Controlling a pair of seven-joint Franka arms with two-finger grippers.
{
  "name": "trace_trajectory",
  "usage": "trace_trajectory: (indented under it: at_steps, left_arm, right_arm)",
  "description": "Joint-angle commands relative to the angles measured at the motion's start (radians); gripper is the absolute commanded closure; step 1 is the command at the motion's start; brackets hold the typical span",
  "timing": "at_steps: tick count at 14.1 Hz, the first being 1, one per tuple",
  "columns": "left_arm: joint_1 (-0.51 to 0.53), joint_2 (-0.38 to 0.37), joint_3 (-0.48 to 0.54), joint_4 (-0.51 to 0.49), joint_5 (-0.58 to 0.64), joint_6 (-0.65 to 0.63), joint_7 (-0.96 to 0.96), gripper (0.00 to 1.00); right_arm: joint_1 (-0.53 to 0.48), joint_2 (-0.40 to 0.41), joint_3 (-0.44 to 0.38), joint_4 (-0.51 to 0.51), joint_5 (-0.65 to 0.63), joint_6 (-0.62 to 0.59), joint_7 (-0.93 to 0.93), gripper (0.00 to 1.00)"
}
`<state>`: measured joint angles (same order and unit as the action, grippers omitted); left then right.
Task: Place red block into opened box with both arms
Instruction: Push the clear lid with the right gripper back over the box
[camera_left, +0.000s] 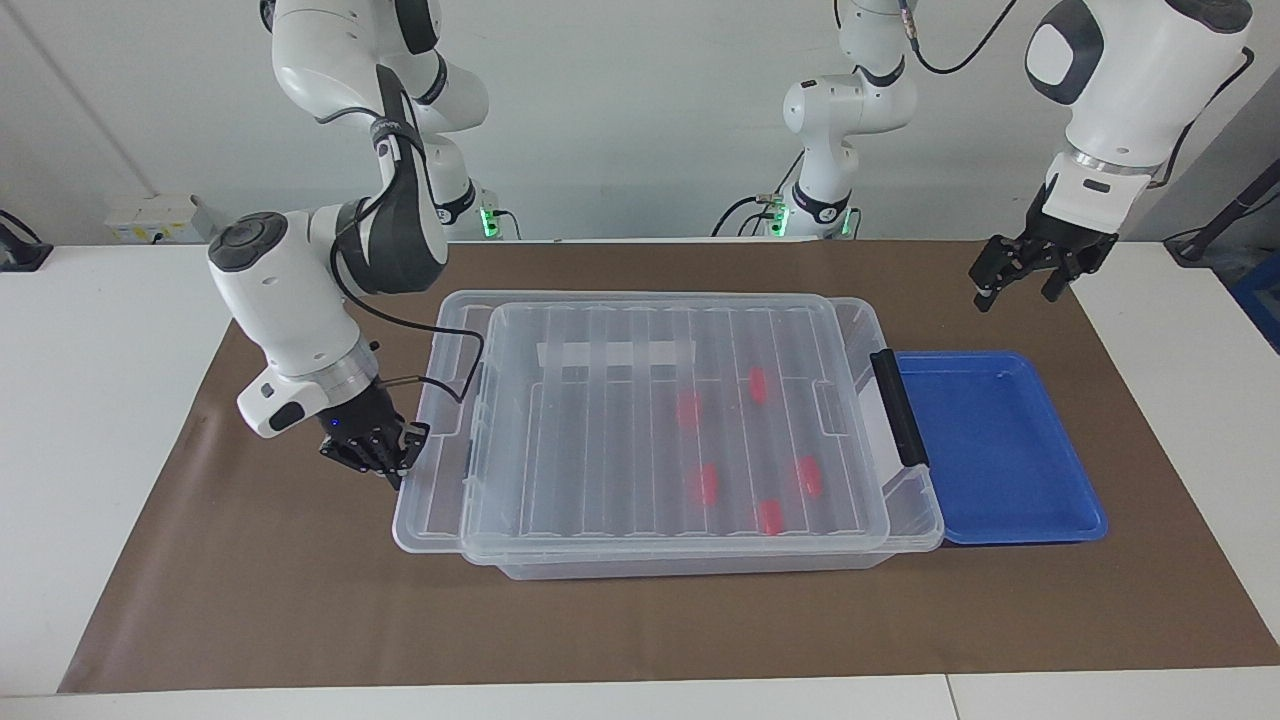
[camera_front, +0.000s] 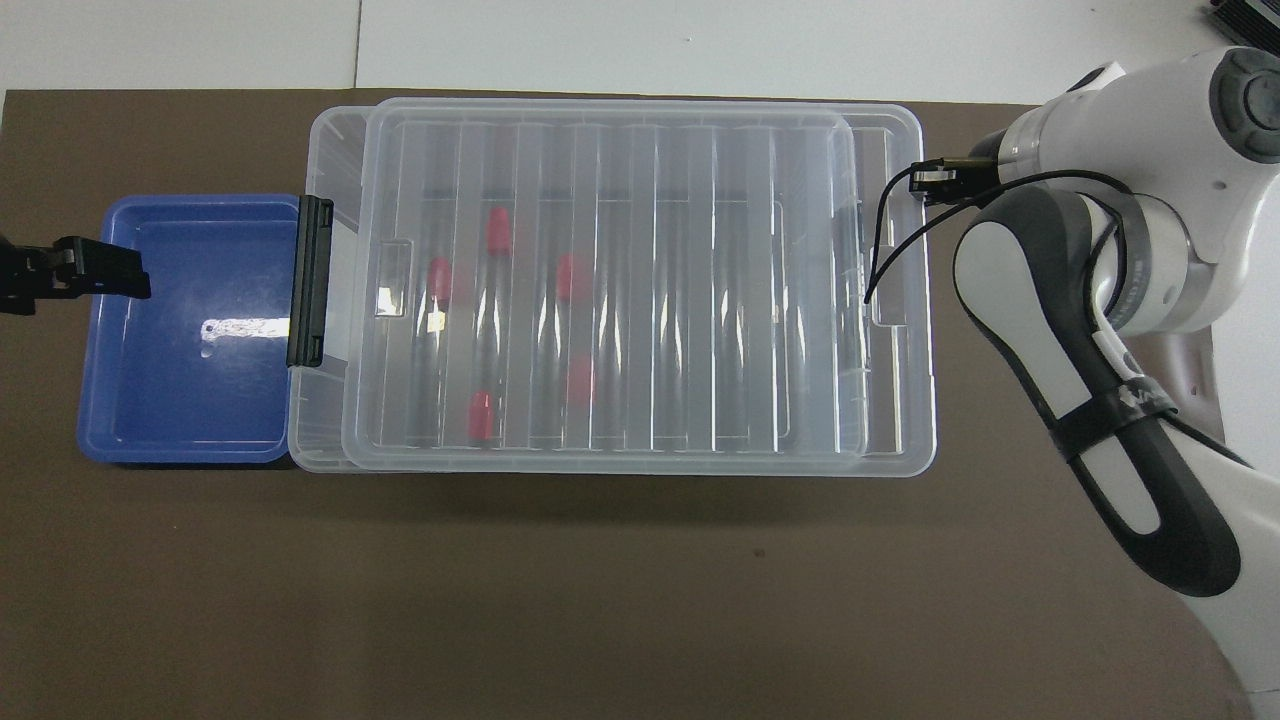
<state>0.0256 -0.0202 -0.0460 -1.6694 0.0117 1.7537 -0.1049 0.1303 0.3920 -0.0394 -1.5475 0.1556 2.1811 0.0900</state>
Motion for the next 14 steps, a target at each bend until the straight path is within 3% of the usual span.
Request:
trace_trajectory:
  at_steps: [1,14]
  left_arm:
    - [0.014,-0.023,-0.008,-0.016,-0.018,-0.010,0.001,0.00]
    - [0.014,-0.023,-0.008,-0.016,-0.016,-0.011,-0.001,0.00]
  right_arm:
    - [0.020,-0.001,0.003,-0.019,0.018,0.005,0.045,1.00]
    - [0.048,-0.005,0.003,-0.031,0.024,-0.004,0.073,1.00]
